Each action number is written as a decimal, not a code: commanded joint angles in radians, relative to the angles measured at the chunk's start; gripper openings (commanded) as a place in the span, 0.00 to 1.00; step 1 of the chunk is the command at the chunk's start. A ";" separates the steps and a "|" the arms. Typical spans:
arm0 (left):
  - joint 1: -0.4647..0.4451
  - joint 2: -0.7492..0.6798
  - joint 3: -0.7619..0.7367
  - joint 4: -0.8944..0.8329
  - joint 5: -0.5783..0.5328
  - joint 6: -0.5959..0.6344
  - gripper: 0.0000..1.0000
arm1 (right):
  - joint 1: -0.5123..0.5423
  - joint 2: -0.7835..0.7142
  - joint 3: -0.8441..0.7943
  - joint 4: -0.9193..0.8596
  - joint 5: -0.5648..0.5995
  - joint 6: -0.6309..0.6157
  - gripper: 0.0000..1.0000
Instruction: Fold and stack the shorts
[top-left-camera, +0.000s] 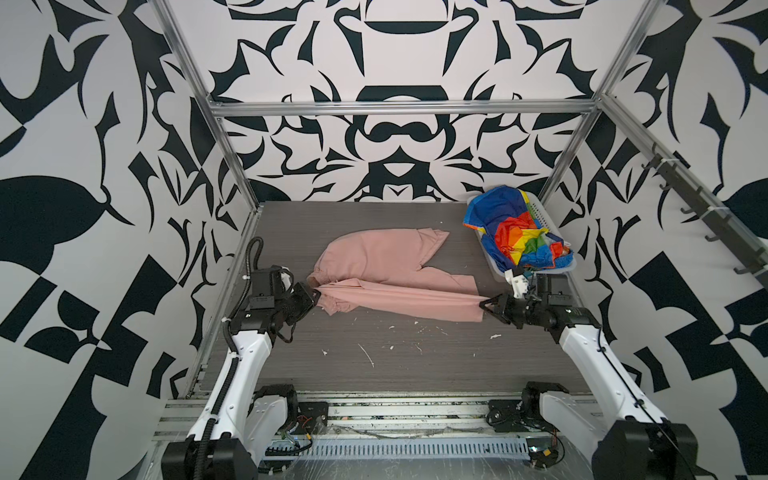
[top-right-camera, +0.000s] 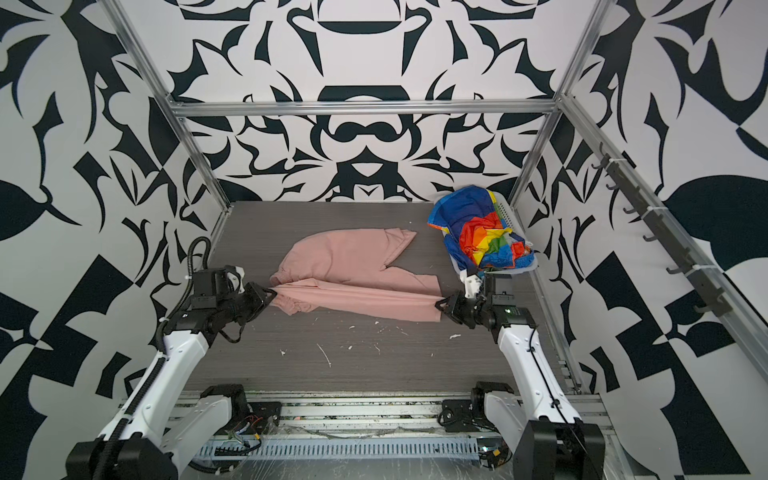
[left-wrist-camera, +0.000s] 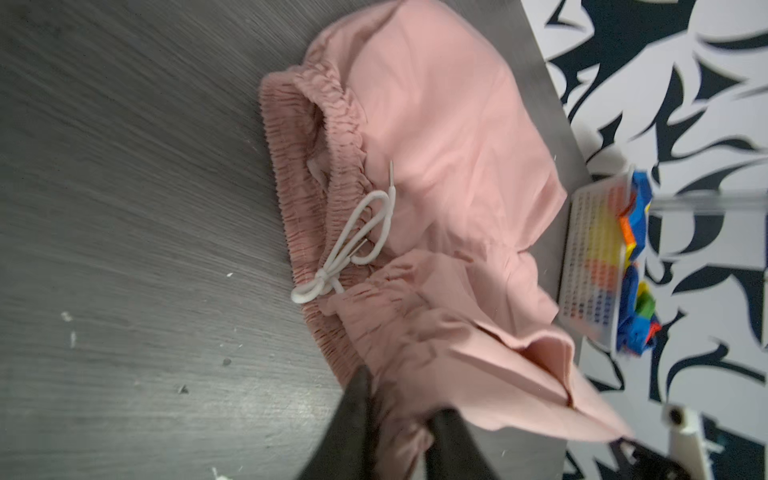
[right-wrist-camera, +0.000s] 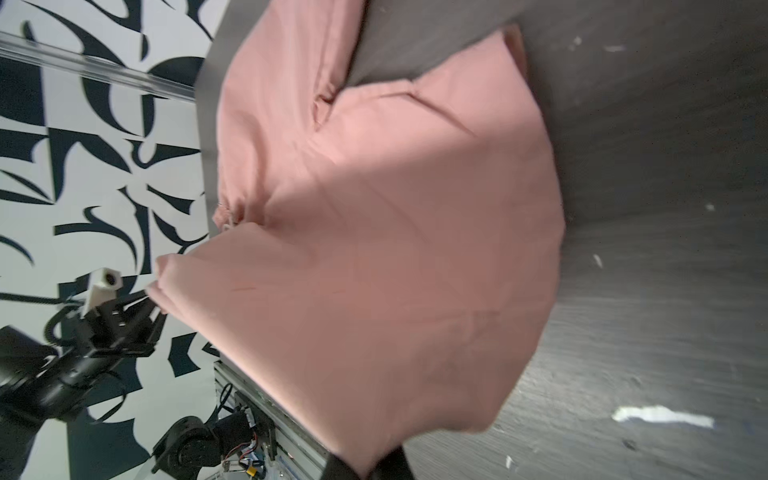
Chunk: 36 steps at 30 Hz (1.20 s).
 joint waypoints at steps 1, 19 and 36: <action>0.034 -0.046 -0.008 -0.042 -0.138 -0.006 0.69 | 0.000 0.006 0.030 -0.026 0.138 -0.013 0.25; 0.013 0.125 0.042 0.129 0.051 -0.042 0.99 | 0.336 0.509 0.529 0.069 0.339 -0.046 0.73; -0.183 0.227 -0.063 0.102 0.068 -0.019 1.00 | 0.369 1.189 1.186 -0.036 0.484 -0.048 0.81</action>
